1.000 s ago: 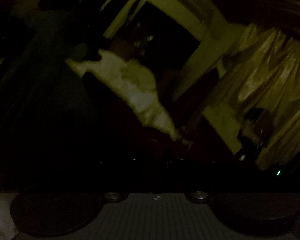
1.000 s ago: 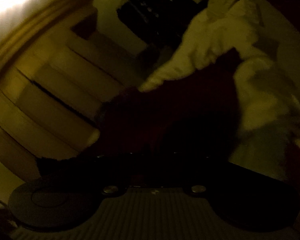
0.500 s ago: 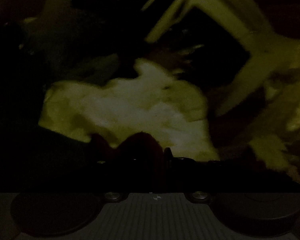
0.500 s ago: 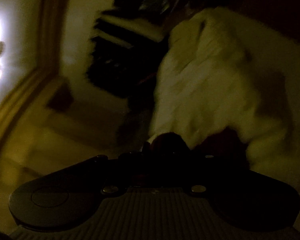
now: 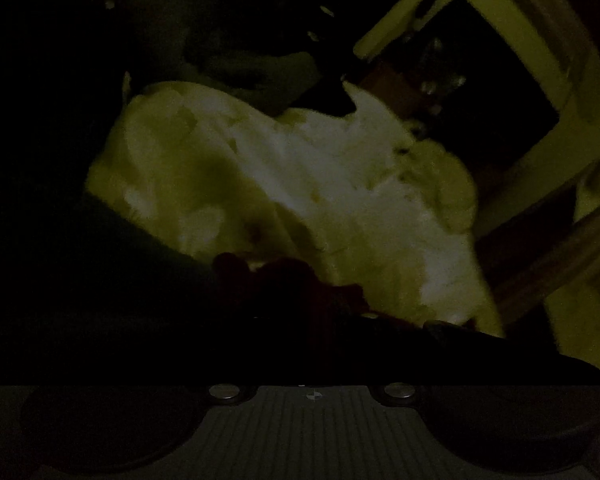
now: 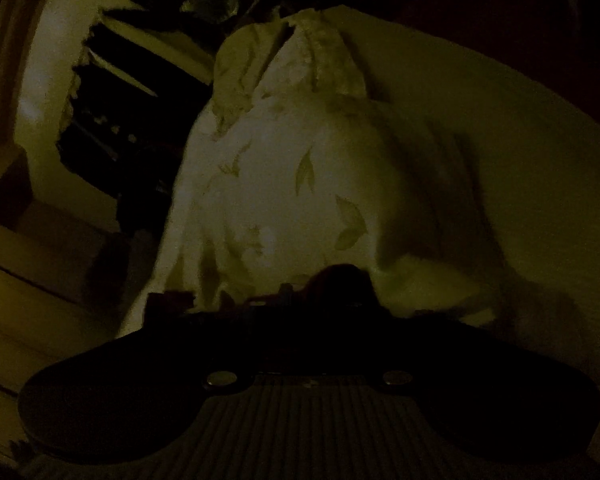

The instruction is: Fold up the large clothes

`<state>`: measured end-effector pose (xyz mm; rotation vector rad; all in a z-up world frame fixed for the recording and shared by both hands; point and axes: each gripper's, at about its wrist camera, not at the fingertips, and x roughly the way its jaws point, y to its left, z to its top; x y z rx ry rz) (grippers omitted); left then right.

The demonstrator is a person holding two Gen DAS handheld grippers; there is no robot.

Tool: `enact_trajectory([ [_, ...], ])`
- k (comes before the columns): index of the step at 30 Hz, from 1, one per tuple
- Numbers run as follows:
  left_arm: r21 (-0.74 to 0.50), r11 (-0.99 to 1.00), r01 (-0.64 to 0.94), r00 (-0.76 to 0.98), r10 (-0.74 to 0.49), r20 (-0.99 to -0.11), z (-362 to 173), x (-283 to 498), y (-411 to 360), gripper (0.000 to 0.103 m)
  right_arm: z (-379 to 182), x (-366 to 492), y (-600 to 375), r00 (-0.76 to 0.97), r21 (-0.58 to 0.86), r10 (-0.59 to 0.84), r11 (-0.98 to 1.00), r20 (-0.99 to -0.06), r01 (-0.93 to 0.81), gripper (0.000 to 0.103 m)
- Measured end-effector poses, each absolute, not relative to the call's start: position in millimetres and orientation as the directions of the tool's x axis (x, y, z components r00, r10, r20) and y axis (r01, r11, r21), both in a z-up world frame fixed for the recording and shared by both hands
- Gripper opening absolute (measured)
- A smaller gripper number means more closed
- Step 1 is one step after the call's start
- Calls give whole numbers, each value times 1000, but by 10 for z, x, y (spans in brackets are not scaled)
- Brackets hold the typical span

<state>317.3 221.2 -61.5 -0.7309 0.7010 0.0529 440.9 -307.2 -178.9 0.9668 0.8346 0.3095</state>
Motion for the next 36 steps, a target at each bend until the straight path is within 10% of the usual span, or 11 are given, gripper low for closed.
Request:
enact_trajectory([
  [7,-603,766,-225,839,-163,-519,-133,2717,2118,103,-1514,4104,-3147,726,793,506,603,-465,87,83],
  [16,-426,903,-60,832,-191,-521,266,2465,1845,103,-1102,3537,-3234,757,757,493,653,-428,3,84],
  [24,-502,865,-22,725,-332,-604,-92,2463,1637,103,-1228,3302,-3224,704,753,542,658,-459,-16,84],
  [36,-658,750,-62,815,-343,-467,-226,2357,1886,103,-1288,3300,-3262,698,780,561,625,-446,-4,83],
])
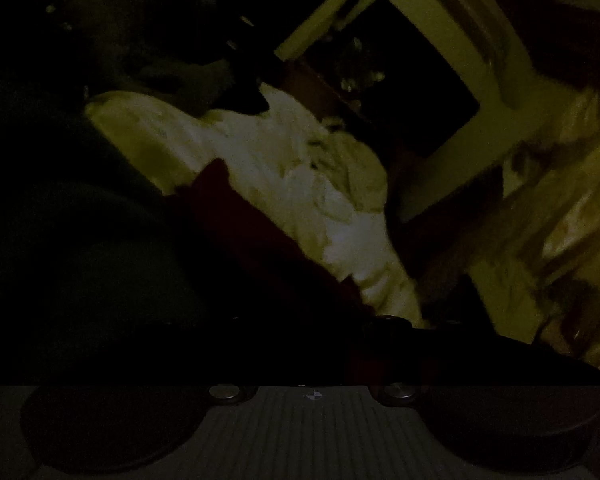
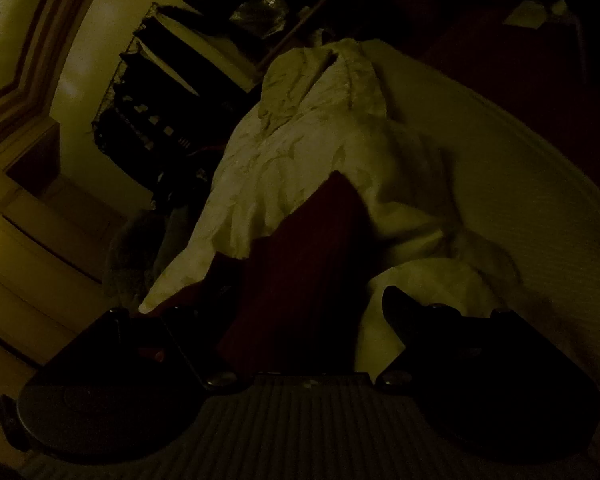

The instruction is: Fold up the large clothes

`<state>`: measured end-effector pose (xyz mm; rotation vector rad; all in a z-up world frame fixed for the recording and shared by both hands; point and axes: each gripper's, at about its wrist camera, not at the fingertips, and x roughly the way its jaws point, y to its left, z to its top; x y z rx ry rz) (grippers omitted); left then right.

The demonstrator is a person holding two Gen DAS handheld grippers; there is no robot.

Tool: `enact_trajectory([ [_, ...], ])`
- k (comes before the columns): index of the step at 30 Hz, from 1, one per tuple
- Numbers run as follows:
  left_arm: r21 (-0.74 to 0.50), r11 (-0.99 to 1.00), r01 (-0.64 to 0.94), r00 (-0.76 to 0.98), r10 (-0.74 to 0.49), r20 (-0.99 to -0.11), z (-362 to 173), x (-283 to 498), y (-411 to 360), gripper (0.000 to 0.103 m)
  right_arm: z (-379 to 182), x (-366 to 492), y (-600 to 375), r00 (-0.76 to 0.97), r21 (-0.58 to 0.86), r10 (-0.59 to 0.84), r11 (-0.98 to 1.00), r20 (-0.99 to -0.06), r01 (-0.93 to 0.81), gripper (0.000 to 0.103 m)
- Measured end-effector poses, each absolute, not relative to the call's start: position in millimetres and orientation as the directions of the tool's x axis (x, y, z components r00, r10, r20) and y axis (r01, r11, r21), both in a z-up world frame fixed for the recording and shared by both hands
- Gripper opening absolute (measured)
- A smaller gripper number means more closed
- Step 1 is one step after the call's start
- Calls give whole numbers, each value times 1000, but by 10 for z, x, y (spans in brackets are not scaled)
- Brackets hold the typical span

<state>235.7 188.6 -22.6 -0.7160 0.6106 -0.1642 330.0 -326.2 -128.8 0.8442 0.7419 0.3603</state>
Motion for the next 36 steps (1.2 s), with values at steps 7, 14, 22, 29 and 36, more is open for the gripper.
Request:
enact_trajectory([
  [7,-611,789,-74,810,-309,-497,-282,2316,1881,94,-1355,3310,-3286,689,809,578,587,-437,21,83],
  [14,-564,825,-32,796,-319,-514,-230,2551,1579,103,-1335,3308,-3221,682,778,569,628,-460,1,84],
  [22,-651,758,-45,810,-353,-467,-295,2437,1746,103,-1355,3311,-3249,673,788,579,615,-460,9,85],
  [29,-594,803,-46,802,-325,-501,-330,2265,1860,92,-1392,3325,-3252,665,801,590,598,-458,21,86],
  [36,-600,797,-66,796,-321,-513,-327,2421,1773,101,-1363,3299,-3211,664,780,578,625,-474,12,86],
])
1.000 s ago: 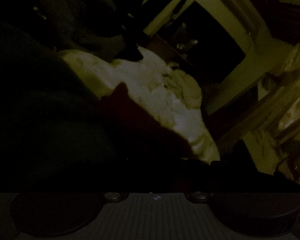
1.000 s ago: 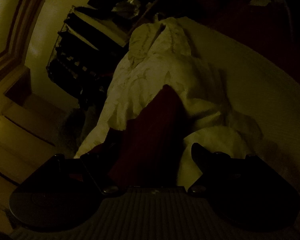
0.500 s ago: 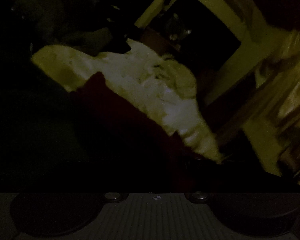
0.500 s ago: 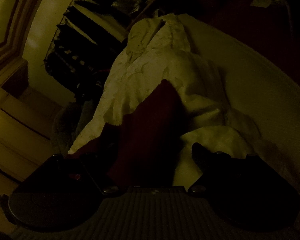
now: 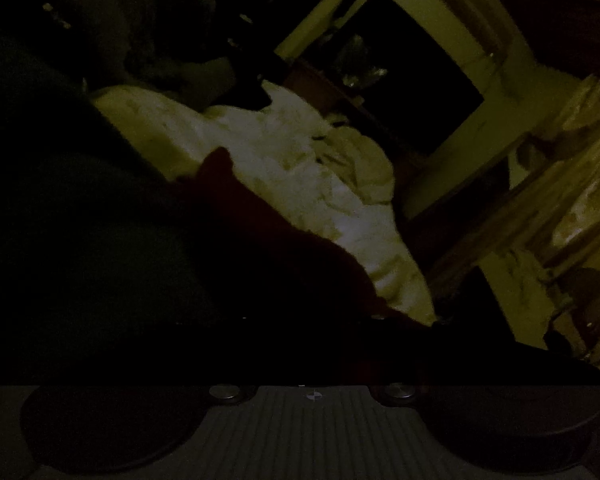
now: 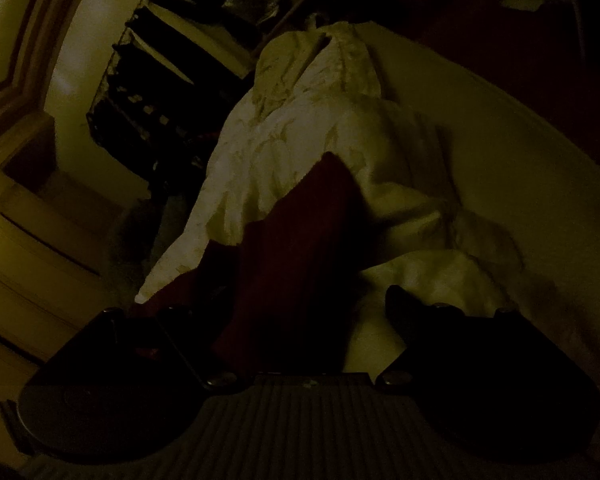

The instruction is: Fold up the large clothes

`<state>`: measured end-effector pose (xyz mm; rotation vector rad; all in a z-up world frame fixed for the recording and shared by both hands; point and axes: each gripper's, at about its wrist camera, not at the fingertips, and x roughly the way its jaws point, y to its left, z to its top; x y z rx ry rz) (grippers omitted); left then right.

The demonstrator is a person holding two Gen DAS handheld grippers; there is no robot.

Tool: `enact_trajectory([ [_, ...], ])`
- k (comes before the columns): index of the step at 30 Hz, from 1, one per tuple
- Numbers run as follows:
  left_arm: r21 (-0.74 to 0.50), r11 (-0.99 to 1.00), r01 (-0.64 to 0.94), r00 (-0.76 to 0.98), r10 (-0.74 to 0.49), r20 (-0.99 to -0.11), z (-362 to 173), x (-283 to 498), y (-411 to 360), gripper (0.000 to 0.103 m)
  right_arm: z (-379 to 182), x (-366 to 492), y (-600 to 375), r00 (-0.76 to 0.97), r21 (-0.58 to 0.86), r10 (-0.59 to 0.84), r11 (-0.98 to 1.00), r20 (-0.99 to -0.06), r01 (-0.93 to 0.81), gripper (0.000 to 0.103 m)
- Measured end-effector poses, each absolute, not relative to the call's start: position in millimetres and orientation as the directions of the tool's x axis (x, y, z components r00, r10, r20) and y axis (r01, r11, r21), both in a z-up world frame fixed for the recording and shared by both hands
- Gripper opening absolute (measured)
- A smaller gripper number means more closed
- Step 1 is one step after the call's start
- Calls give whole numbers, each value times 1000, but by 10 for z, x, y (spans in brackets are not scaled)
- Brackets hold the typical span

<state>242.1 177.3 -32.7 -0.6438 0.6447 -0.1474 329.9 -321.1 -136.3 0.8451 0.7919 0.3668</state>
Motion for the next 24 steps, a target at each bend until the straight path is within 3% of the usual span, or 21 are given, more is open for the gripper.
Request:
enact_trajectory([
  [9,-534,845,-37,790,-302,-533,-339,2586,1493,103,-1384,3332,-3194,649,774,584,633,-487,12,87],
  [10,-532,847,-28,779,-314,-542,-371,2631,1438,93,-1382,3334,-3187,647,770,583,638,-491,9,87],
  [11,-541,841,-26,761,-334,-556,-409,2675,1386,78,-1378,3332,-3180,646,767,582,642,-493,7,87],
  [13,-534,845,-31,754,-331,-568,-429,2700,1305,64,-1378,3330,-3174,644,761,582,648,-496,1,87],
  [18,-508,861,-24,812,-280,-512,-13,2462,1425,61,-1396,3315,-3203,649,770,586,638,-485,-1,85],
  [24,-419,908,-13,865,-200,-460,583,1877,1825,61,-1388,3280,-3254,666,792,593,611,-452,-6,74],
])
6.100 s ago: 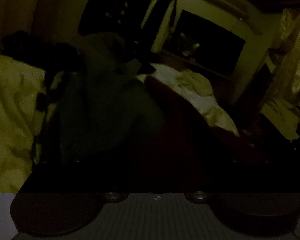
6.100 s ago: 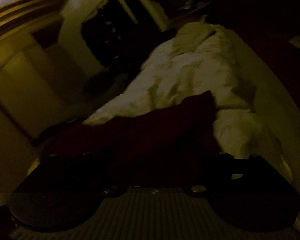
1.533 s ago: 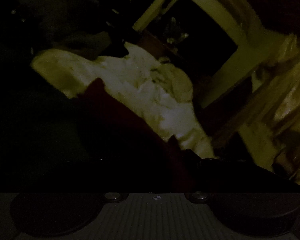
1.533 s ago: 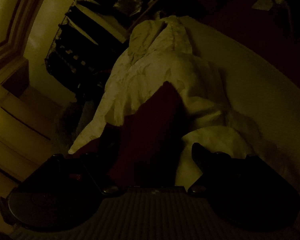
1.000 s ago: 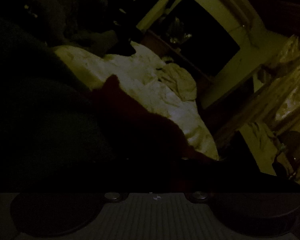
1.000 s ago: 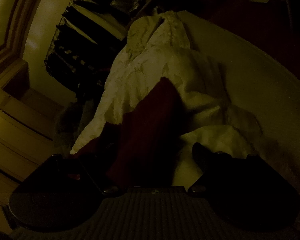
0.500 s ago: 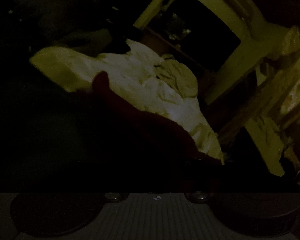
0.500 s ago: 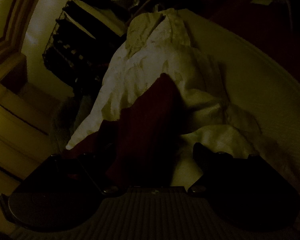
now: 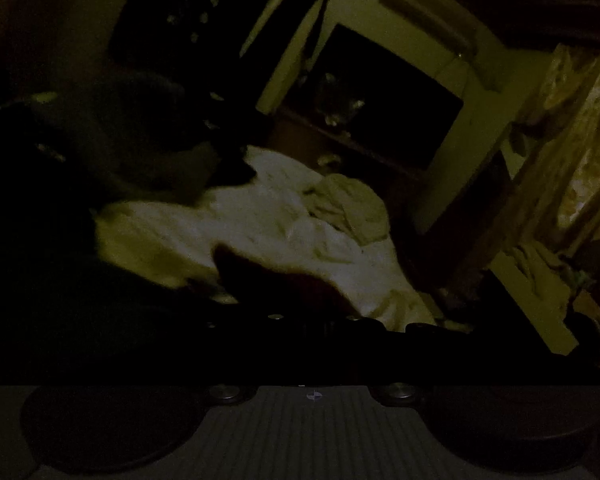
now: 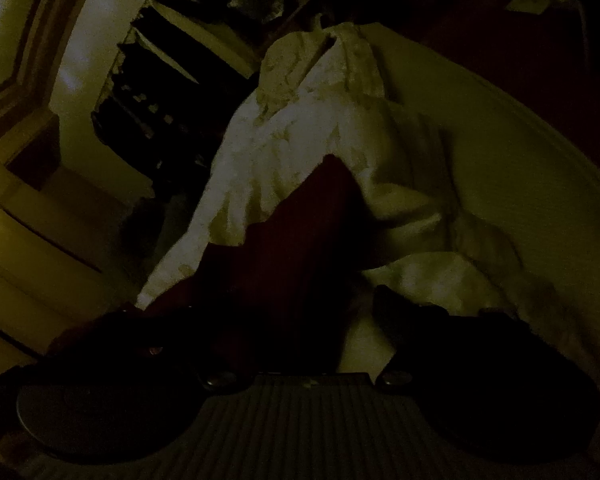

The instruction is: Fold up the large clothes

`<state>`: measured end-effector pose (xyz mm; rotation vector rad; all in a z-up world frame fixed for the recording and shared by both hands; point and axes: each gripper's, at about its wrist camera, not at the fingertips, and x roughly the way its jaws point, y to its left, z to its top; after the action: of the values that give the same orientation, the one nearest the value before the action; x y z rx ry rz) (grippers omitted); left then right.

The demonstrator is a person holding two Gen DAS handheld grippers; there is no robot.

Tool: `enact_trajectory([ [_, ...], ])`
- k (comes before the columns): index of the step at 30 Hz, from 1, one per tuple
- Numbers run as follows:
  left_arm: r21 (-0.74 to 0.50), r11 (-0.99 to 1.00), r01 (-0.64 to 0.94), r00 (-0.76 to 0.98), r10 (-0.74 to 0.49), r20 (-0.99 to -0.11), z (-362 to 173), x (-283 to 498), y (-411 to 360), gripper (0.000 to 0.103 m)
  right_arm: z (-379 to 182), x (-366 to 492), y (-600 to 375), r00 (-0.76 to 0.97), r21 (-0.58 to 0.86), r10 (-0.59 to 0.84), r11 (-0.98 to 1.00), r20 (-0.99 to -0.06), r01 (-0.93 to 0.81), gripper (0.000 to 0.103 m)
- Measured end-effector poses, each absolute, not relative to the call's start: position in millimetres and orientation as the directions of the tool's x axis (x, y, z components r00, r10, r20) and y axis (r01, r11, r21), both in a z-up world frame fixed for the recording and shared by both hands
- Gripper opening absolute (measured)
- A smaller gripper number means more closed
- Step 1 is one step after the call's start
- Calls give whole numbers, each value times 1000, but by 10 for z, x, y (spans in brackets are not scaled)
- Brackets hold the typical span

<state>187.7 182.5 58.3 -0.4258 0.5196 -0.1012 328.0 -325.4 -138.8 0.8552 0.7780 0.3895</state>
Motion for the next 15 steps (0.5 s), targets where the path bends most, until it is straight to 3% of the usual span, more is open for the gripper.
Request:
enact_trajectory([
  [5,-355,932,-70,818,-150,-555,363,1454,2019,58,-1368,3274,-3252,660,791,601,611,-452,-15,80],
  [7,-396,913,-103,800,-160,-578,129,1380,2133,54,-1350,3280,-3212,649,782,606,622,-460,-27,82],
  [10,-484,866,-122,809,-196,-554,-41,1348,2286,59,-1306,3268,-3149,648,744,586,667,-487,-44,85],
  [13,-429,895,-125,814,-155,-560,103,1360,2231,100,-1284,3247,-3114,642,724,578,688,-504,-51,85],
  [15,-348,929,-127,816,-102,-569,261,1329,2132,103,-1261,3235,-3105,651,710,563,702,-509,-52,81],
])
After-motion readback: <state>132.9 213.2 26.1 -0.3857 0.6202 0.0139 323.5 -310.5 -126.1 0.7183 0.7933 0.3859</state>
